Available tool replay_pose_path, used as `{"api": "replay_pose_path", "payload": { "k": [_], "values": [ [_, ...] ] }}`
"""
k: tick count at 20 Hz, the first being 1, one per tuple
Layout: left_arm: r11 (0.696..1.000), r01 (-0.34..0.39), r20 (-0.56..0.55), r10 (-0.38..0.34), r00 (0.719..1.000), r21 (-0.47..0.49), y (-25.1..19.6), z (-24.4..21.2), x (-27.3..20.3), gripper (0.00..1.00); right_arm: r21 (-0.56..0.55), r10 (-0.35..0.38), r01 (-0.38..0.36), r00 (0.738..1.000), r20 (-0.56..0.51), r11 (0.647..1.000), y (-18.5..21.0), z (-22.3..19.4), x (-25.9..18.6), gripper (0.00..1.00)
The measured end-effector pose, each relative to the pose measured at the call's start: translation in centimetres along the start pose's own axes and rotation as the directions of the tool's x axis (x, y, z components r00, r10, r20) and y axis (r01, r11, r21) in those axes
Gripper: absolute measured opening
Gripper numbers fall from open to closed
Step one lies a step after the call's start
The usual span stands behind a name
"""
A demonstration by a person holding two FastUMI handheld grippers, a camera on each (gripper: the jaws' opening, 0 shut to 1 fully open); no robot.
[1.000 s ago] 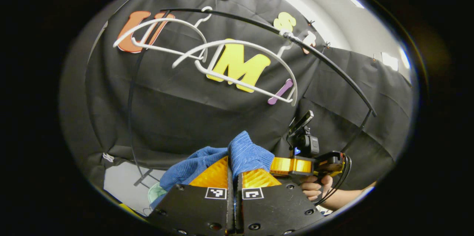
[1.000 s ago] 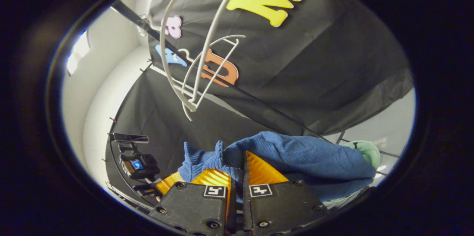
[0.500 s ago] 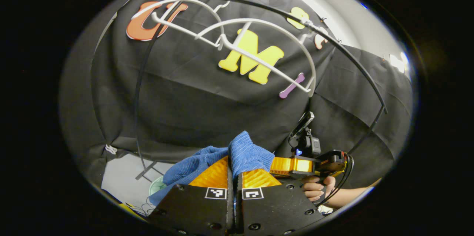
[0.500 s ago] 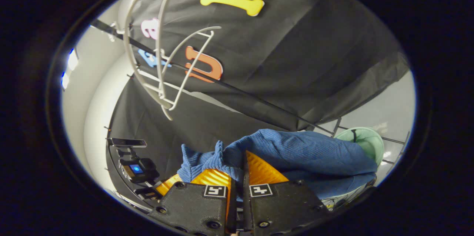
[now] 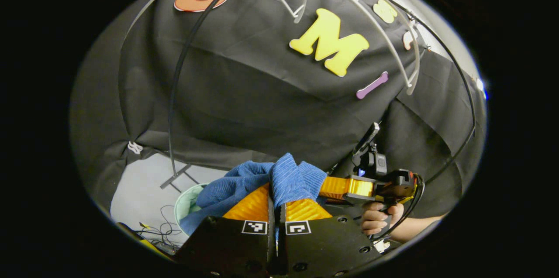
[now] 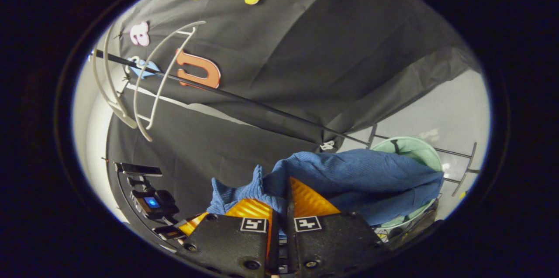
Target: Grasp the clothes on the hanger with both hands and then place them into the laundry hamper below.
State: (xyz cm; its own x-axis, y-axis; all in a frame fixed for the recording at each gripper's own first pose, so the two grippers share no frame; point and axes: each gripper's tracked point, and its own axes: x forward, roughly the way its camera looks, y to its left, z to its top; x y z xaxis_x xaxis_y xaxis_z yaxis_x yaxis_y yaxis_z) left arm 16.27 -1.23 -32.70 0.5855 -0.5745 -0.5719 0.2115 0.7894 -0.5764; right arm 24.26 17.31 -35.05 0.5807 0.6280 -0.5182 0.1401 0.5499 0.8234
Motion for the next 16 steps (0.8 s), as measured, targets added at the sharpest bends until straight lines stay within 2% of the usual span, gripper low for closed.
{"api": "replay_pose_path", "payload": {
  "k": [10, 13, 15, 16],
  "values": [
    [0.994, -0.110, -0.125, 0.107, 0.986, -0.013, 4.5, -3.4, 3.4, 0.01, 0.013, -0.159, 0.161, 0.984, -0.074, 0.987, -5.7, -1.0, 4.6, 0.10],
    [0.989, -0.143, -0.172, 0.137, 0.976, -0.024, 5.8, -5.2, 4.1, 0.01, -0.020, -0.255, 0.255, 0.961, -0.108, 0.967, -7.8, -1.4, 5.4, 0.12],
    [0.983, -0.183, -0.210, 0.175, 0.962, -0.016, 7.0, -6.4, 4.4, 0.01, -0.071, -0.337, 0.331, 0.932, -0.131, 0.941, -9.1, -1.5, 4.9, 0.10],
    [0.976, -0.218, -0.239, 0.210, 0.948, -0.007, 7.9, -7.1, 4.4, 0.01, -0.102, -0.374, 0.362, 0.917, -0.141, 0.926, -9.5, -1.5, 4.4, 0.14]
  ]
}}
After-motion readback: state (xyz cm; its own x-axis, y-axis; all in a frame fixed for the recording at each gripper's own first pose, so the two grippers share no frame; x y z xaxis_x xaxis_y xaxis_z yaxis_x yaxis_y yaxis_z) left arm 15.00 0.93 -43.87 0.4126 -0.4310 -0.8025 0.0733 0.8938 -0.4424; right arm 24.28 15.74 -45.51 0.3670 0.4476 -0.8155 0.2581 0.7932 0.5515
